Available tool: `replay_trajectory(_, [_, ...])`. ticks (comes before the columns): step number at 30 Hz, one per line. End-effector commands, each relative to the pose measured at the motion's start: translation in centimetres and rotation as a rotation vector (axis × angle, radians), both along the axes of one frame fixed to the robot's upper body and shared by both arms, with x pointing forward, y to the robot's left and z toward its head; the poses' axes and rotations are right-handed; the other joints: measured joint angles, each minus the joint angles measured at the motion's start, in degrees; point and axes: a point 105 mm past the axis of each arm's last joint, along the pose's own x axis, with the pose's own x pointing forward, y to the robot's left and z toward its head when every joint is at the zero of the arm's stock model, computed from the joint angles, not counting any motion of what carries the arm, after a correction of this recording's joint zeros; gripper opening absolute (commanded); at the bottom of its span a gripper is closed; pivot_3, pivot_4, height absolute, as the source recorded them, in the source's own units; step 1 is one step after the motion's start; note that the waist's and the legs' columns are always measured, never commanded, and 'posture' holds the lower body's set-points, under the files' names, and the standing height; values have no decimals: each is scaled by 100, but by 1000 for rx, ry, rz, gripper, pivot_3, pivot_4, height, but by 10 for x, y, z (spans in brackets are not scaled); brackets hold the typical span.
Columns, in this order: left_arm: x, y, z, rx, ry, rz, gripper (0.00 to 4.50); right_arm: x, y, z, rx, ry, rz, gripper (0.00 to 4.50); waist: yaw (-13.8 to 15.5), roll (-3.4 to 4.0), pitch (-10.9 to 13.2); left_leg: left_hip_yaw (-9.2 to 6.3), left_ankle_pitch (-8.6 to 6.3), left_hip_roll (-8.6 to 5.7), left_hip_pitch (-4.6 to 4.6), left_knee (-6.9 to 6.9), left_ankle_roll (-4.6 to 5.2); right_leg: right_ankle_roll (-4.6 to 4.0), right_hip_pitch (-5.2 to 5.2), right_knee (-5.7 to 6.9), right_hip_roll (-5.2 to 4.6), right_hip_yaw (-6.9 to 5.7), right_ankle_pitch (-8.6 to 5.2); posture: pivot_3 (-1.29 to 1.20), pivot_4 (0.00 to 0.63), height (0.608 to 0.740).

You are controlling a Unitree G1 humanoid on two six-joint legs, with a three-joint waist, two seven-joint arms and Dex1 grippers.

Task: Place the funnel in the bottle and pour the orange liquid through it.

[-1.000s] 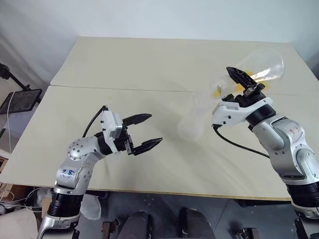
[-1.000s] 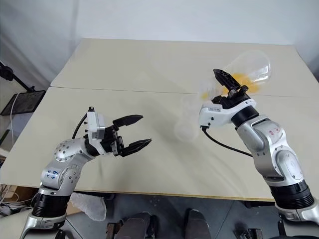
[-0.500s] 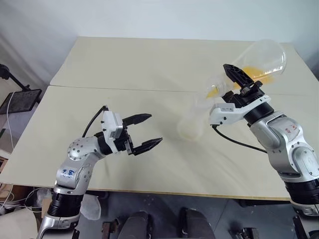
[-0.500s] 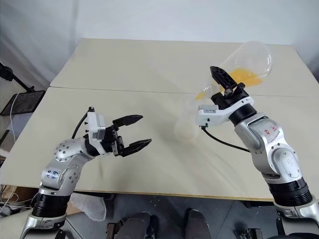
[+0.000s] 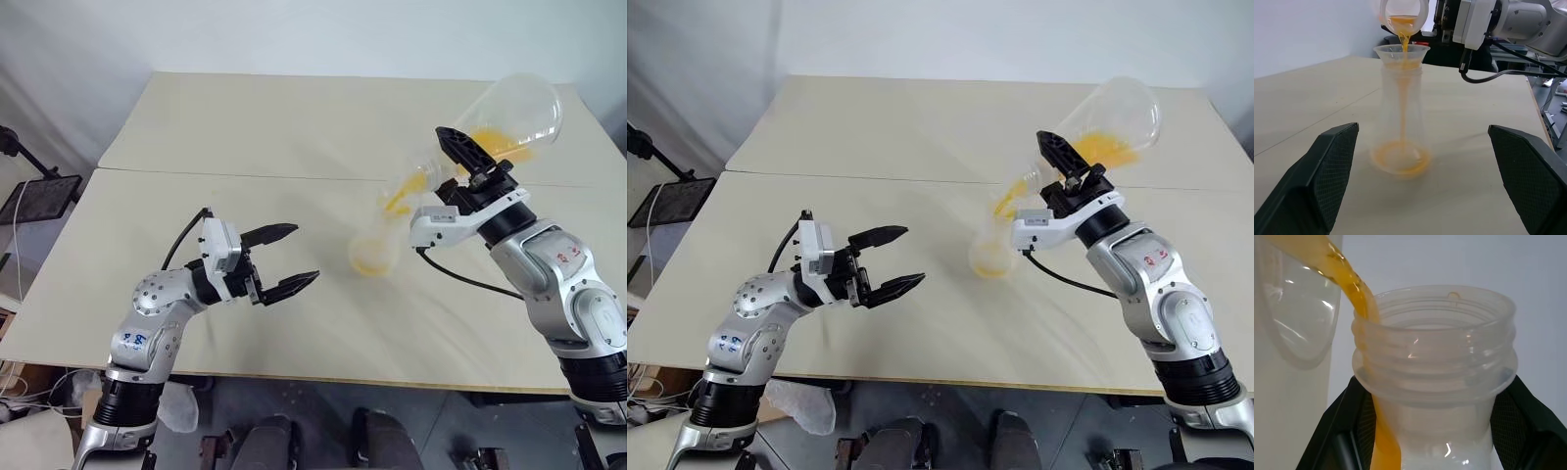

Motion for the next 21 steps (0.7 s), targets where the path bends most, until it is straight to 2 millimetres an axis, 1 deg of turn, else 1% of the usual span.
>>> replay_trajectory(1, [-2, -1, 10, -16, -48, -6, 4500, -7, 2, 20, -4, -94, 14, 2620, 0, 0, 0, 0, 0, 0, 0, 0, 0, 0, 0, 0, 0, 0, 0, 0, 150, 740])
replay_trajectory(21, [-4, -2, 10, -24, -46, -14, 4500, -10, -1, 21, -41, -128, -1, 2620, -3, 0, 0, 0, 0, 0, 0, 0, 0, 0, 0, 1, 0, 0, 0, 0, 150, 740])
